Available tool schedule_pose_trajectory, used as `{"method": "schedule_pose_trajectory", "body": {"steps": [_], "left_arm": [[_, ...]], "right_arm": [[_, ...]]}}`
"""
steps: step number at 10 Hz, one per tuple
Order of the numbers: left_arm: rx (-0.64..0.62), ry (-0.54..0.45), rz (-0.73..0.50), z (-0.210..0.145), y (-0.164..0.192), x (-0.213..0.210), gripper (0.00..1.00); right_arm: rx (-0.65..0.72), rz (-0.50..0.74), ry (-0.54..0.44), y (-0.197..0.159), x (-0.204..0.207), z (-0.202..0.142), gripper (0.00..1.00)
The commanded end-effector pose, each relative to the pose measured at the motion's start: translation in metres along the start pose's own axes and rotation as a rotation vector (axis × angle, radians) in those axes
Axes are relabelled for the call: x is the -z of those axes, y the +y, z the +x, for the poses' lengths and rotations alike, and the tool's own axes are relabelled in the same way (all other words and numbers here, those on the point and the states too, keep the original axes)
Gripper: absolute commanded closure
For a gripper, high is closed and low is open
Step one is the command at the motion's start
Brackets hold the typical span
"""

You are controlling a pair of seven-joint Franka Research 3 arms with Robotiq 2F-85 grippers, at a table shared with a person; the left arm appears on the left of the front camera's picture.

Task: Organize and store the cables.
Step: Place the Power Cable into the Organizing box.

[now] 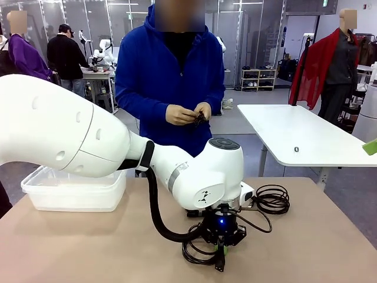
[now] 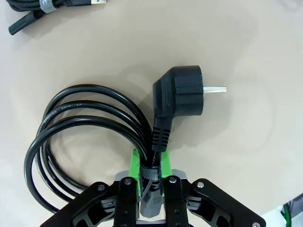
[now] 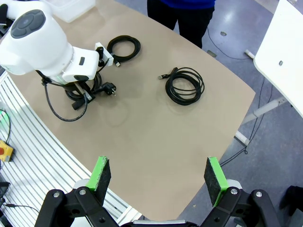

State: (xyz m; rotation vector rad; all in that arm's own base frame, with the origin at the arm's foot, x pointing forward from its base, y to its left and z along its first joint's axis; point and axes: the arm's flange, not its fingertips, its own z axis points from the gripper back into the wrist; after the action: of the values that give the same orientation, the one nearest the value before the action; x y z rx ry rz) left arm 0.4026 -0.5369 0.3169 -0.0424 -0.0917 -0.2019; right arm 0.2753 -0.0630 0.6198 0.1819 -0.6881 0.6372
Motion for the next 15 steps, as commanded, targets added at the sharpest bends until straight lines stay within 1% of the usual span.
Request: {"method": "schedule_pose_trajectory", "body": {"steps": [1,2,3,4,6,7,8,14,15], "left_arm": [[0.018,0.024,0.008,-0.012,0.001,-0.036,1.0],[0.049,0.019,-0.006,-0.016,0.002,-0.053,1.0],[0.065,0.022,-0.014,-0.019,0.004,-0.064,0.96],[0.064,0.011,-0.001,-0.02,0.004,-0.07,0.96],[0.063,0.004,0.001,-0.021,0.003,-0.073,0.96],[0.084,-0.002,-0.002,-0.021,0.001,-0.072,0.96],[0.052,-0.013,0.003,-0.017,-0.005,-0.076,0.96],[0.052,-0.013,0.003,-0.017,-0.005,-0.076,0.96],[0.055,-0.009,0.005,-0.016,-0.005,-0.073,0.81]], "right_arm": [[0.0,0.0,0.001,0.0,0.0,0.0,0.0],[0.0,0.0,0.001,0.0,0.0,0.0,0.0],[0.0,0.0,0.001,0.0,0.0,0.0,0.0],[0.0,0.0,0.001,0.0,0.0,0.0,0.0],[0.0,0.0,0.001,0.0,0.0,0.0,0.0],[0.0,0.0,0.001,0.0,0.0,0.0,0.0],[0.0,0.0,0.001,0.0,0.0,0.0,0.0],[0.0,0.0,0.001,0.0,0.0,0.0,0.0],[0.0,0.0,0.001,0.0,0.0,0.0,0.0]]}}
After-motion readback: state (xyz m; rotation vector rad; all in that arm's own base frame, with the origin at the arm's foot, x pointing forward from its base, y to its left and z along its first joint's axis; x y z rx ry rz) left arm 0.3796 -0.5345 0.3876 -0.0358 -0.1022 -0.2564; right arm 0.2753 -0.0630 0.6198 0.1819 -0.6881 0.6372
